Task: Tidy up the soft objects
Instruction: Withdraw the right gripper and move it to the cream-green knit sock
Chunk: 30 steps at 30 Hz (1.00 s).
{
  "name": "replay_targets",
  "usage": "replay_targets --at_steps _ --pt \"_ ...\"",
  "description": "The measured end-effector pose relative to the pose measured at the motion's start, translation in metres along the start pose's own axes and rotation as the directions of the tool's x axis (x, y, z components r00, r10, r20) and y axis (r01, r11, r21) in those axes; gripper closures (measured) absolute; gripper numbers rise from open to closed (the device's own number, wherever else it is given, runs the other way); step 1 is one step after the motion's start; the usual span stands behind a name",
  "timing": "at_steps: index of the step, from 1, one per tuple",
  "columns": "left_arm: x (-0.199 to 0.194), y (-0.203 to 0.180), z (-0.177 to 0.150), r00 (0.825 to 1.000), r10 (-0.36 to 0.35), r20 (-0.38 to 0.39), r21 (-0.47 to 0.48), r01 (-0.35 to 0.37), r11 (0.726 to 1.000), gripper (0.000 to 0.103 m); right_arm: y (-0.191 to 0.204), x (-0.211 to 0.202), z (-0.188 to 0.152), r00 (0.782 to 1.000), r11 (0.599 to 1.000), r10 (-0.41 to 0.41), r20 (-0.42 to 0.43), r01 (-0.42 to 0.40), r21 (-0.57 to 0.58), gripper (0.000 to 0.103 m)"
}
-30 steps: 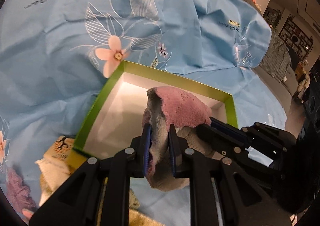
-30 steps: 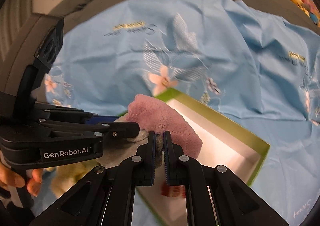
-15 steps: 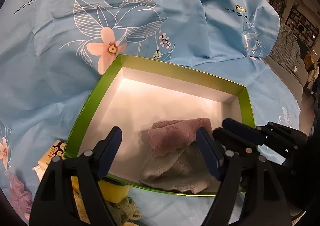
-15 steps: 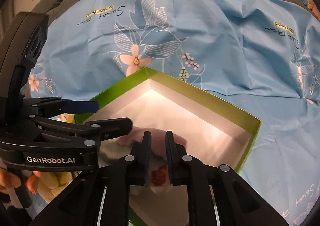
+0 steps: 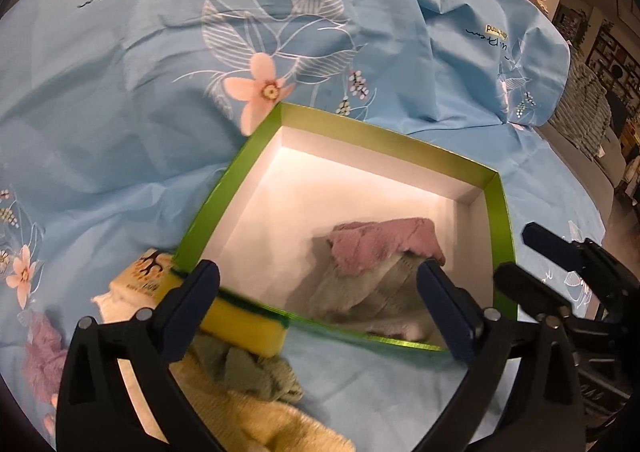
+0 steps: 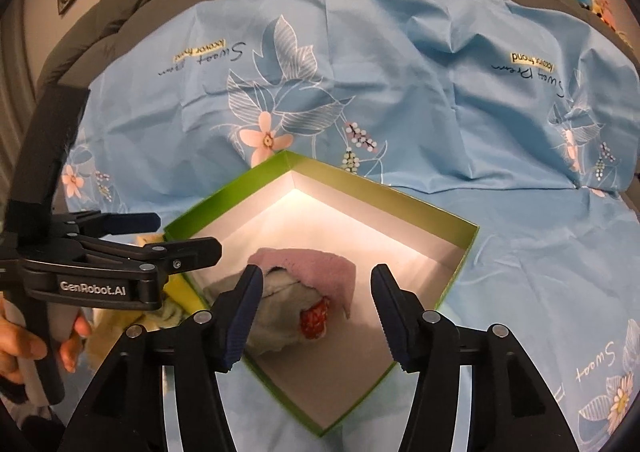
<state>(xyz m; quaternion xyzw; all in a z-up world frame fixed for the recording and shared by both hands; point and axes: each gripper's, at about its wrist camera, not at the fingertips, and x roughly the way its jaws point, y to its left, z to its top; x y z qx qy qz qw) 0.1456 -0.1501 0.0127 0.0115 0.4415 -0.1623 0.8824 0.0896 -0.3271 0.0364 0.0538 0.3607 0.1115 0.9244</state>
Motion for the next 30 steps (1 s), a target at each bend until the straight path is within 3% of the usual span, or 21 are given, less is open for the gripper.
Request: replay_targets --at_steps 17,30 --pt "-0.068 0.016 -0.042 0.992 0.064 0.108 -0.024 -0.062 0.998 0.001 0.055 -0.045 -0.018 0.997 0.994 0.073 0.009 -0.072 -0.085 0.042" --pt "-0.095 0.039 -0.076 0.993 0.056 0.104 -0.072 -0.048 0.996 0.001 0.095 -0.055 -0.036 0.994 0.985 0.109 -0.024 -0.111 -0.130 0.042"
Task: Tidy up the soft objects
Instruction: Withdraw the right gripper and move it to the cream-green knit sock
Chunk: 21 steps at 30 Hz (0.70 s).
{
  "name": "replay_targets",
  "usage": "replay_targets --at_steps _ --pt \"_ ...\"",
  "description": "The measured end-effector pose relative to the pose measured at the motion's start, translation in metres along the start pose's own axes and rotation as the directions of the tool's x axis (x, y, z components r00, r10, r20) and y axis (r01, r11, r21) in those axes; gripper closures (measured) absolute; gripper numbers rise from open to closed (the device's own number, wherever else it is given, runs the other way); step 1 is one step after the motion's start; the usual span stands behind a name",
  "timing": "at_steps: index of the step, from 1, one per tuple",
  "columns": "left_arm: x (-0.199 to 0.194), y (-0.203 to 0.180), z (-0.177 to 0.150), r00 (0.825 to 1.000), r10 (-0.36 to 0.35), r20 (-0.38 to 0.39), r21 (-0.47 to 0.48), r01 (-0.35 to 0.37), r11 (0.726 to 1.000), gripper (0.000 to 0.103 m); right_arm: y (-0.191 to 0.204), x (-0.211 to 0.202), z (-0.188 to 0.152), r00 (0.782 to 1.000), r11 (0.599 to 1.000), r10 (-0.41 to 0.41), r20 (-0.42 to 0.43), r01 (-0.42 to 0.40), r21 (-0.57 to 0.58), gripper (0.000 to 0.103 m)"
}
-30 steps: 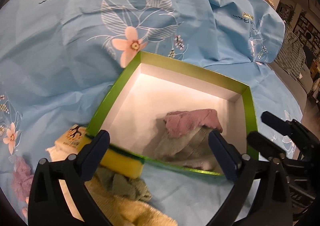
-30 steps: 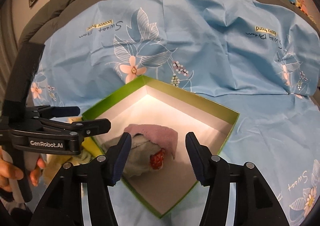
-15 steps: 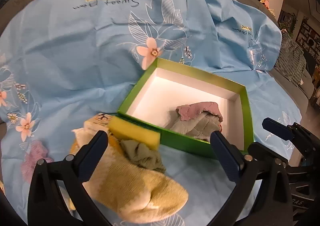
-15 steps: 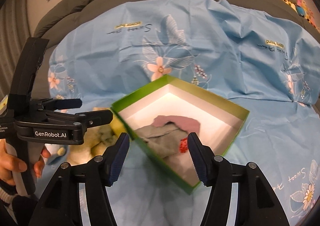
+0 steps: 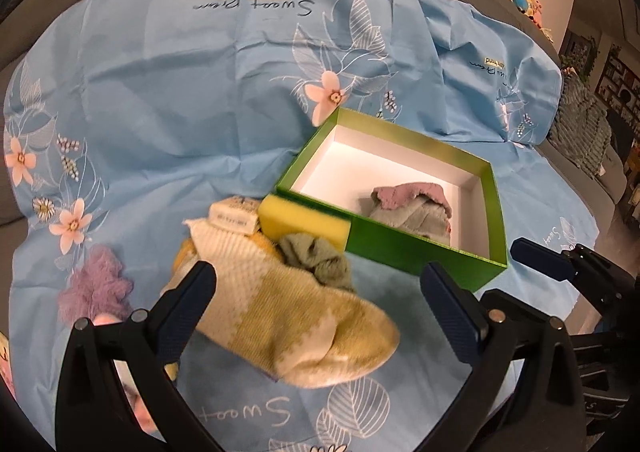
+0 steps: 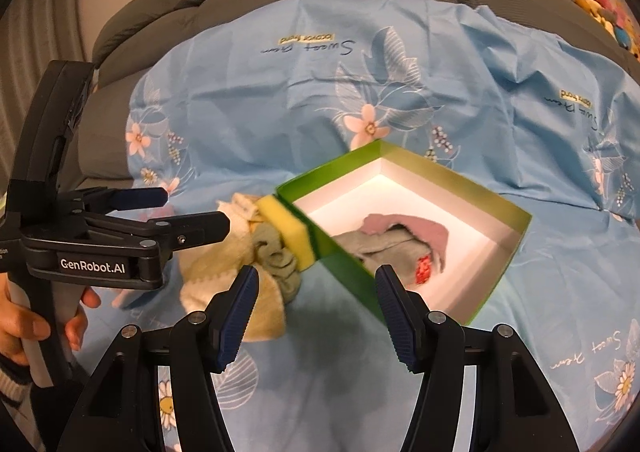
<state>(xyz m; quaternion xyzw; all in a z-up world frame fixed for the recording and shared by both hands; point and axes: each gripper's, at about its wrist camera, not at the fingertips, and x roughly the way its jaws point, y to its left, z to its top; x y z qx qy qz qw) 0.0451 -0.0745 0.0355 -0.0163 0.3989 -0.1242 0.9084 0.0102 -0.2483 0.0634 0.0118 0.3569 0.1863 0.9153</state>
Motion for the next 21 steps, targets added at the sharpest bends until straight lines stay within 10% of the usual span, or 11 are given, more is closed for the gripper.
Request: replay_targets --at_steps 21 --pt "0.001 0.089 -0.044 0.996 0.009 -0.086 -0.158 -0.023 0.987 0.001 0.046 0.055 -0.033 0.982 0.989 0.137 -0.132 -0.143 -0.036 0.042"
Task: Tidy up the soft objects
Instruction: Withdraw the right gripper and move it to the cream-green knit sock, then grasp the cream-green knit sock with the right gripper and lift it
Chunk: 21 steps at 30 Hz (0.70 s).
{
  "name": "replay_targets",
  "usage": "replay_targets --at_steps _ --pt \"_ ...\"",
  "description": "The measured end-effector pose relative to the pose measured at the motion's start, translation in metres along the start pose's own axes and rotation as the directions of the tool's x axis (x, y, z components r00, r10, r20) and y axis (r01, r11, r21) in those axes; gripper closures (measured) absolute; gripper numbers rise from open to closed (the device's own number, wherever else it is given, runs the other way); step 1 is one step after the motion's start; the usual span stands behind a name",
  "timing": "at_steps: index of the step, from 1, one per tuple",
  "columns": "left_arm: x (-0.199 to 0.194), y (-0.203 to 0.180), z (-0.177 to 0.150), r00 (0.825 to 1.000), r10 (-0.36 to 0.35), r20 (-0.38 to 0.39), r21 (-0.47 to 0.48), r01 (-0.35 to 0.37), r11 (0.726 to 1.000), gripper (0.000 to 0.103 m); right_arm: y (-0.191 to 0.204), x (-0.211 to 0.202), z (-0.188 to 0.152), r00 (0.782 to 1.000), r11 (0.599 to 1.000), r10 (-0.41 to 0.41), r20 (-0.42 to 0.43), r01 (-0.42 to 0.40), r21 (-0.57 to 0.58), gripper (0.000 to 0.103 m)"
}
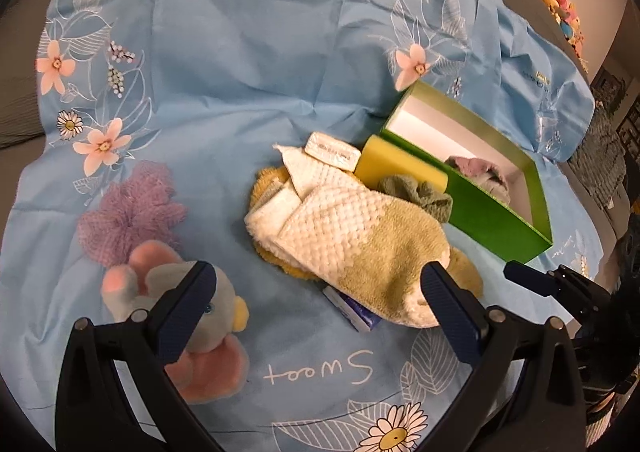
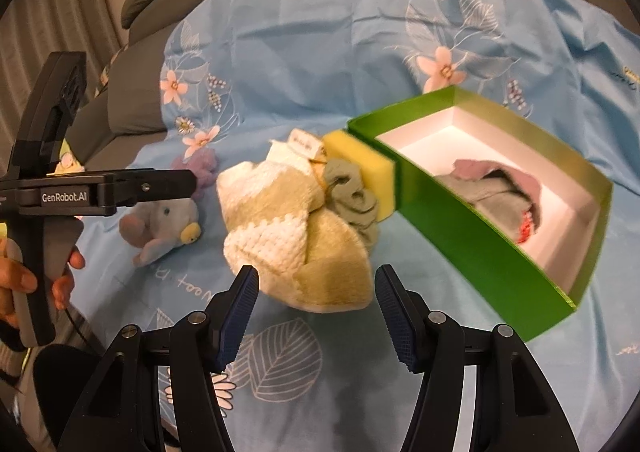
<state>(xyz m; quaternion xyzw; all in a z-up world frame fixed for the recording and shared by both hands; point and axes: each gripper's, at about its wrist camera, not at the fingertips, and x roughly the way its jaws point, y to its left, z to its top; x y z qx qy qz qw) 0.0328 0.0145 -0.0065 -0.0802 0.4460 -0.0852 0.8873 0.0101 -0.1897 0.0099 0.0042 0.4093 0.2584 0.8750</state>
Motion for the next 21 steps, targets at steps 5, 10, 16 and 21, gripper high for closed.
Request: replay_targets --at_steps 5,10,16,21 --pt "0.020 -0.007 0.000 0.999 -0.016 -0.037 0.007 0.016 1.000 0.001 -0.001 0.017 -0.007 0.999 1.000 0.024 -0.030 -0.024 0.016 0.042" --pt "0.033 -0.017 0.001 0.997 -0.042 -0.061 0.020 0.044 0.999 0.001 -0.012 0.029 -0.013 0.998 0.998 0.037 -0.044 -0.034 0.056 0.042" --pt "0.044 -0.037 0.003 0.994 -0.072 -0.080 0.067 0.077 0.995 0.001 -0.024 0.040 -0.014 0.997 0.993 0.057 -0.043 -0.052 0.108 0.042" --pt "0.061 -0.048 0.001 0.992 -0.040 -0.119 0.105 0.052 0.993 0.003 -0.022 0.053 -0.015 0.990 0.984 0.135 -0.045 -0.129 0.124 0.042"
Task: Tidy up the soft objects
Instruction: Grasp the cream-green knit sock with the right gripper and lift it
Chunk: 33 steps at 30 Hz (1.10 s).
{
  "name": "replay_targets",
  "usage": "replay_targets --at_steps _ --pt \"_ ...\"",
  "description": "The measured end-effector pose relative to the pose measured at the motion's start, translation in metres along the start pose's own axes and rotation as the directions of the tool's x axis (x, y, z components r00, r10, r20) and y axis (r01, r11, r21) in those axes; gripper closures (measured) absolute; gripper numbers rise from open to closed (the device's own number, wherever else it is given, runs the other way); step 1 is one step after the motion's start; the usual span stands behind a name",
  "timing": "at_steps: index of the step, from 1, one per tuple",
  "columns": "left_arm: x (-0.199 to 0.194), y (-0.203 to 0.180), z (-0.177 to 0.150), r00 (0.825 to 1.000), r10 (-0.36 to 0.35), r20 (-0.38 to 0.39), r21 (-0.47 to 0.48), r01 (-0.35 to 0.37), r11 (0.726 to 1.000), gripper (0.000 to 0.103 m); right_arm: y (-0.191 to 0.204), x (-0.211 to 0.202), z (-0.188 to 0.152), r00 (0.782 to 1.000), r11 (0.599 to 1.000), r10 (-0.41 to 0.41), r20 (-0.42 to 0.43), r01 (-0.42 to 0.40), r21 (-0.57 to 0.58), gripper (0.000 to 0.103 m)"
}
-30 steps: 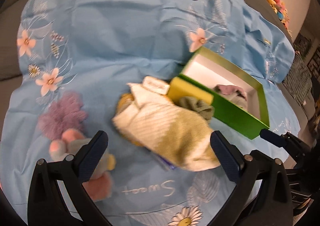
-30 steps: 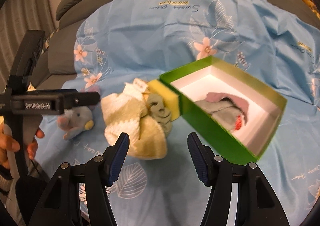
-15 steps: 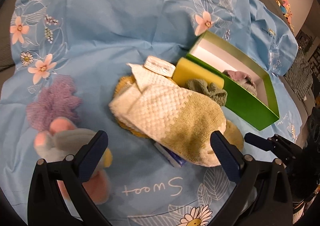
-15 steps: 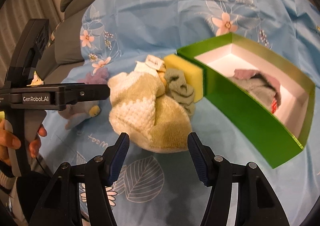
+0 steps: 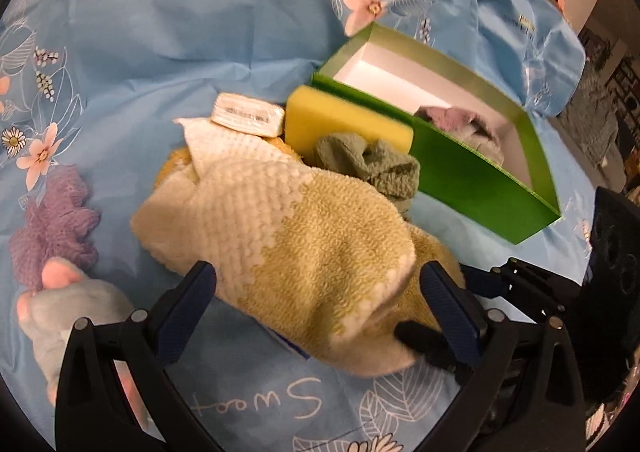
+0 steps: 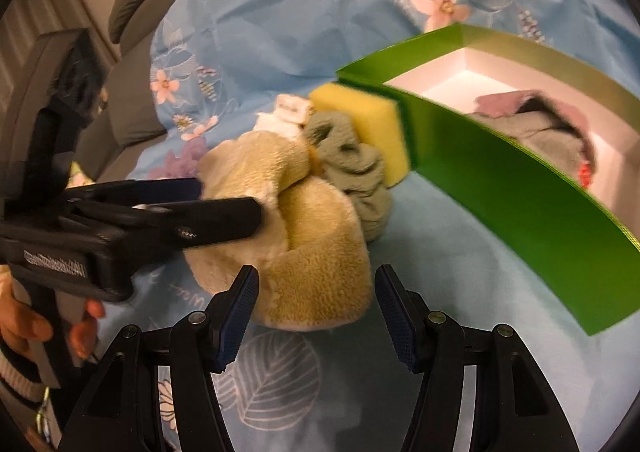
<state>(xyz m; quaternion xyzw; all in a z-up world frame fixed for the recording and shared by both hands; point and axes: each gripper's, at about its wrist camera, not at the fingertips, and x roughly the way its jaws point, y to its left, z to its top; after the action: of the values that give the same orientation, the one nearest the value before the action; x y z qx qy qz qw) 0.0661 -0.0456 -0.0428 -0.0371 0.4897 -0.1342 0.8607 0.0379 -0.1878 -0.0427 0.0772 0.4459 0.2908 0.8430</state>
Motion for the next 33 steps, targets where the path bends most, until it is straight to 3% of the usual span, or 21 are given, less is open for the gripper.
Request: replay_targets --at_steps 2,4,7,12,14,16,21,27,33 --pt "0.004 -0.001 0.000 1.000 0.005 -0.003 0.003 -0.005 1.000 0.010 0.004 0.002 -0.001 1.000 1.000 0.015 0.002 -0.015 -0.013 0.042" --pt "0.005 0.001 0.000 1.000 -0.003 -0.004 -0.005 0.003 1.000 0.024 0.008 0.004 -0.001 1.000 1.000 0.016 0.007 -0.015 -0.022 0.045" --pt "0.005 0.004 -0.001 1.000 -0.007 -0.003 -0.013 0.007 1.000 0.049 0.011 0.004 -0.001 0.999 0.999 0.044 0.007 -0.044 -0.026 0.063" --pt "-0.002 0.005 -0.003 1.000 -0.024 0.018 -0.025 0.024 0.999 0.070 0.015 0.001 0.001 0.999 0.998 0.052 0.005 -0.051 -0.029 0.087" --pt "-0.009 0.003 -0.005 0.999 -0.039 0.035 -0.027 0.040 0.999 0.079 0.020 -0.004 0.003 0.998 0.997 0.065 0.023 -0.064 -0.041 0.092" --pt "-0.020 0.000 -0.008 0.996 -0.062 0.060 -0.013 0.063 0.998 0.094 0.028 -0.013 0.004 0.994 0.994 0.093 0.050 -0.090 -0.059 0.093" --pt "-0.055 -0.010 -0.008 0.988 -0.097 0.124 0.028 0.094 0.995 0.094 0.050 -0.038 0.012 0.987 0.988 0.111 0.116 -0.097 -0.119 0.095" --pt "-0.103 -0.015 -0.004 0.965 -0.158 0.211 0.035 0.154 0.988 0.094 0.076 -0.078 0.021 0.969 0.976 0.142 0.202 -0.103 -0.192 0.095" --pt "-0.152 -0.027 0.016 0.938 -0.174 0.300 0.089 0.154 0.984 0.095 0.102 -0.115 0.044 0.949 0.956 0.162 0.271 -0.083 -0.281 0.095"
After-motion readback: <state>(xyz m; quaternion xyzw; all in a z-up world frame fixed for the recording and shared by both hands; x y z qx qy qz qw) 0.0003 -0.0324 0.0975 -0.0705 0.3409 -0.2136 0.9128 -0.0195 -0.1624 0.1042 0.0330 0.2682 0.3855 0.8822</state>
